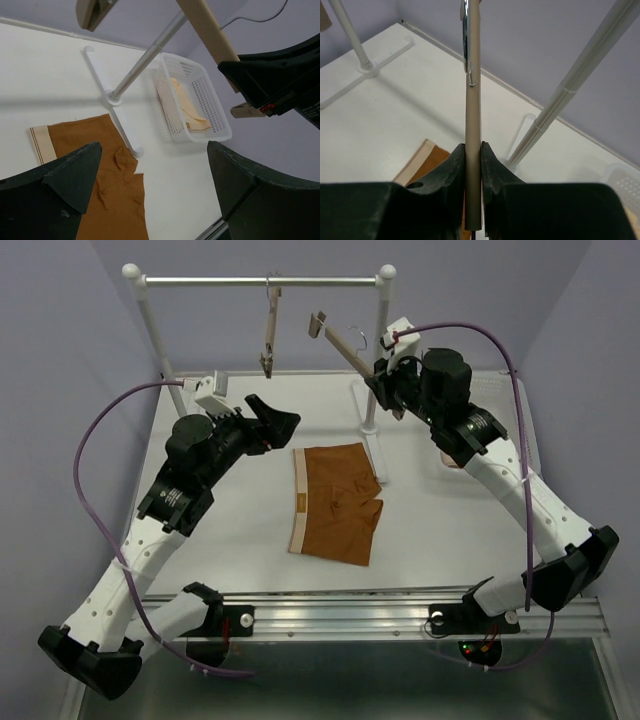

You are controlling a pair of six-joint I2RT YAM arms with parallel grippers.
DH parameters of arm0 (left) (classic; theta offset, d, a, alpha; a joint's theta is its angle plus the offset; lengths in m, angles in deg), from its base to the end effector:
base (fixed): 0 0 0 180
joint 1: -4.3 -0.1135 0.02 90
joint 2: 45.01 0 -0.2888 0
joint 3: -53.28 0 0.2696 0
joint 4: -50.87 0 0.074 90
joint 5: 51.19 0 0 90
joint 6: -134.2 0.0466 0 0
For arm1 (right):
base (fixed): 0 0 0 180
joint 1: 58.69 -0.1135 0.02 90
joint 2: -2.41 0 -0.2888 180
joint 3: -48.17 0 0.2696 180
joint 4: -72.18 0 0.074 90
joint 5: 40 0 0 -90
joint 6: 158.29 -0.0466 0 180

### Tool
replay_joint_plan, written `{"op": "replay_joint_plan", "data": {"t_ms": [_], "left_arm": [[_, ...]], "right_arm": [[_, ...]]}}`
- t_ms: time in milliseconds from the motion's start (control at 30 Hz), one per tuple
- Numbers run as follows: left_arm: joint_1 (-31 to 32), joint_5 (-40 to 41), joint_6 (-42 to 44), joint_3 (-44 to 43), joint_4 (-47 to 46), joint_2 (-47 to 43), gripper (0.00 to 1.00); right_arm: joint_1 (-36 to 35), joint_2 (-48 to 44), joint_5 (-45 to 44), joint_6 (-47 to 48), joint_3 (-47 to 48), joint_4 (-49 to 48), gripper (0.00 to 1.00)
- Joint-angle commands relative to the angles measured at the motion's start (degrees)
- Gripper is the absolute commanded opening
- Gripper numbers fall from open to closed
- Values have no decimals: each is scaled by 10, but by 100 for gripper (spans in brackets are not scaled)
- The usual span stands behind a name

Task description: Clip the underwear to the hanger

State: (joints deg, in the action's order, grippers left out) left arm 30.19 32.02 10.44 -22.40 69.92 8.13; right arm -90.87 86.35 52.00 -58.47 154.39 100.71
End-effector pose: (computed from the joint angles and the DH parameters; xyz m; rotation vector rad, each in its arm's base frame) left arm 0.1917 -0.0992 0.4552 -0.0090 1.5821 -0.9159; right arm 0.3028 0.1925 0.4898 -0.6303 1.5681 0.3227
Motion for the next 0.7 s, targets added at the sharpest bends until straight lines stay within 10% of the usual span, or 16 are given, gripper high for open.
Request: {"op": "replay_joint_plan", "data": {"t_ms": [0,667], "left_arm": [[43,18,0,-27,-43,19,99],[153,95,-34,-168,-110,226,99]], "right_arm": [[5,-49,17,-13,-66,-55,1],[-37,-130,27,-66,-272,-83,1]]}}
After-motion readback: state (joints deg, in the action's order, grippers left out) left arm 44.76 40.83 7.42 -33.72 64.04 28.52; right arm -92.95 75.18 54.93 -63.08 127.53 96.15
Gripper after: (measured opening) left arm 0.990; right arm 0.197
